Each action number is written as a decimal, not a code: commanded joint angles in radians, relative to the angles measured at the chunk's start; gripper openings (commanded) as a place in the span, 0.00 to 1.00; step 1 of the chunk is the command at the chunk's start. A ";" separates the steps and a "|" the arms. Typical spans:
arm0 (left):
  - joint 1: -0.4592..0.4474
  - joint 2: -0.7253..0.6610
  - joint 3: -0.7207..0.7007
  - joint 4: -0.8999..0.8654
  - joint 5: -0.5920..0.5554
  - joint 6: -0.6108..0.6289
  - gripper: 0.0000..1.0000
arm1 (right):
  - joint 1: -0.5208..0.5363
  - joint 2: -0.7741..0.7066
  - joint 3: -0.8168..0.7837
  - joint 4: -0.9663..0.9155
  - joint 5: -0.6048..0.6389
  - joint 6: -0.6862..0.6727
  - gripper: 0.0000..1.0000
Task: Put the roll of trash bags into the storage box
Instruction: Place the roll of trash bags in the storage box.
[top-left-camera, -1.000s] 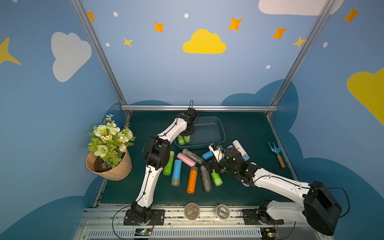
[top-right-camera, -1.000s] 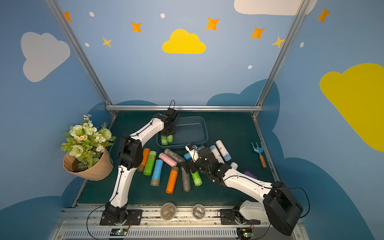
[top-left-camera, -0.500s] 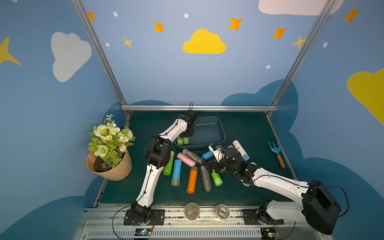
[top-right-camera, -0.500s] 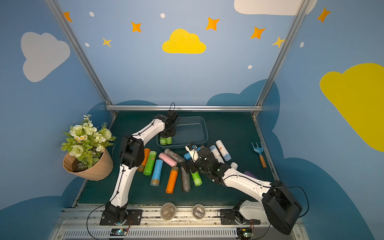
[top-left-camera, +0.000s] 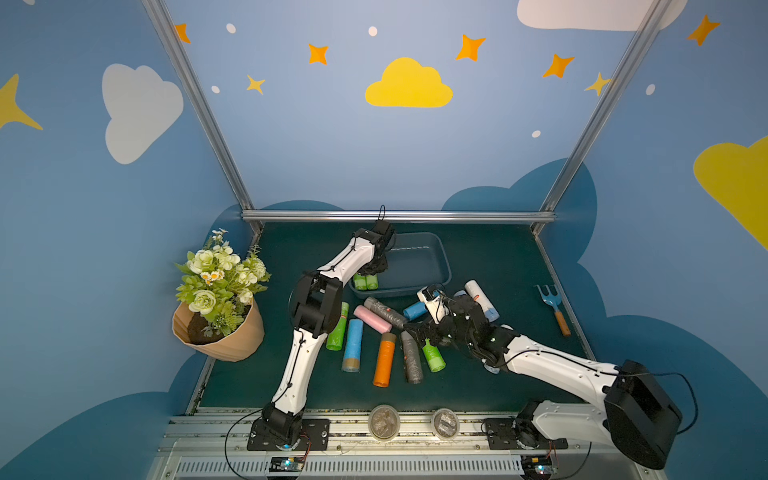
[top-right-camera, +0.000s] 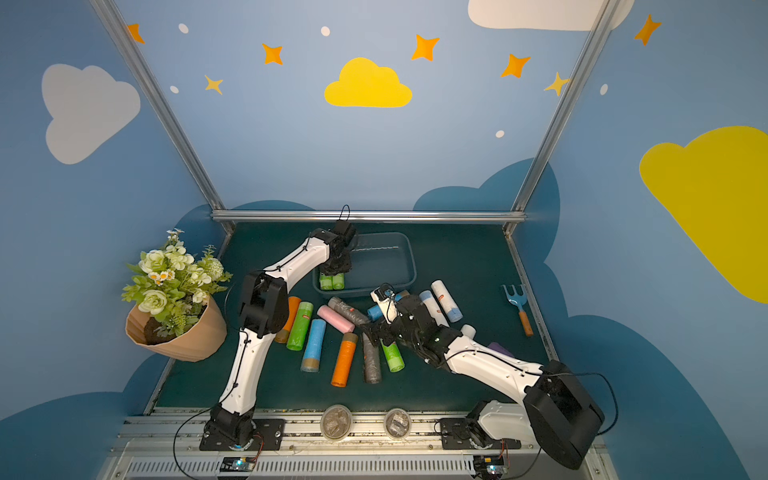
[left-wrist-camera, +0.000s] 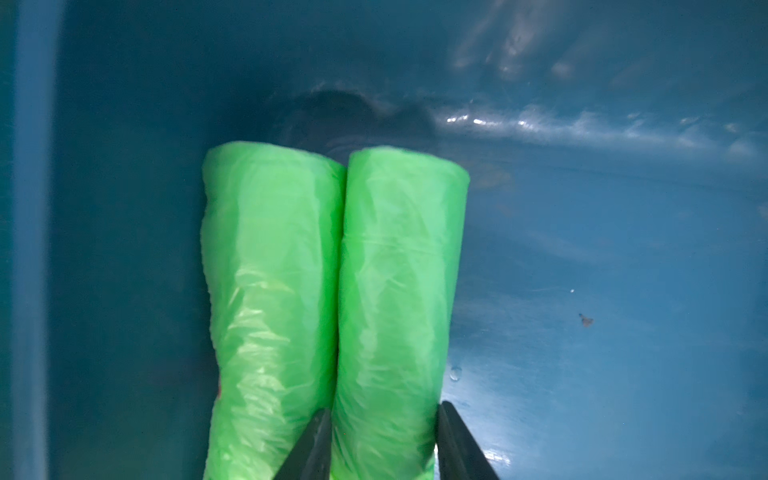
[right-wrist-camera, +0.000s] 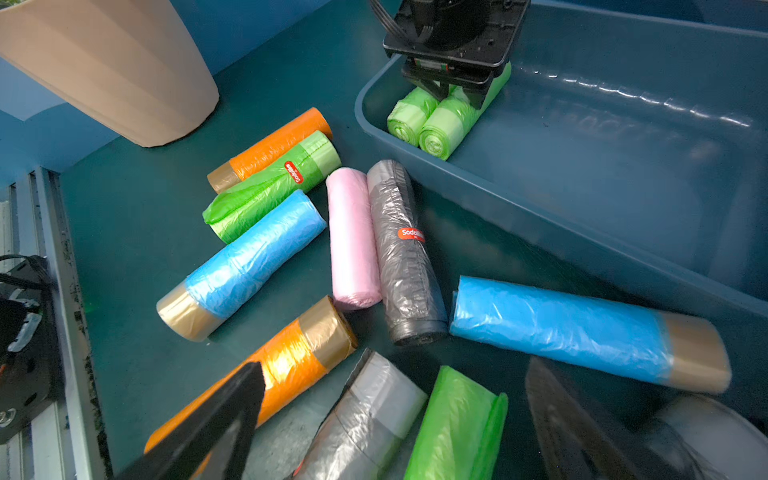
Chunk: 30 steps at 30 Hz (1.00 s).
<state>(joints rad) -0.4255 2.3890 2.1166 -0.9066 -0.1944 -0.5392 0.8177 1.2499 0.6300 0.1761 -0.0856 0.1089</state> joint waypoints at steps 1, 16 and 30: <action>0.005 0.014 0.014 -0.020 -0.020 -0.002 0.41 | -0.005 -0.003 -0.003 0.009 -0.006 0.007 0.96; 0.004 -0.002 -0.001 -0.014 -0.014 0.002 0.44 | -0.007 -0.010 -0.004 0.007 -0.008 0.006 0.96; 0.000 -0.050 -0.030 -0.005 -0.013 0.014 0.45 | -0.009 -0.015 -0.007 0.005 -0.008 0.005 0.96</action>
<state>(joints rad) -0.4259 2.3821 2.1029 -0.8955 -0.1932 -0.5346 0.8127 1.2495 0.6300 0.1761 -0.0895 0.1089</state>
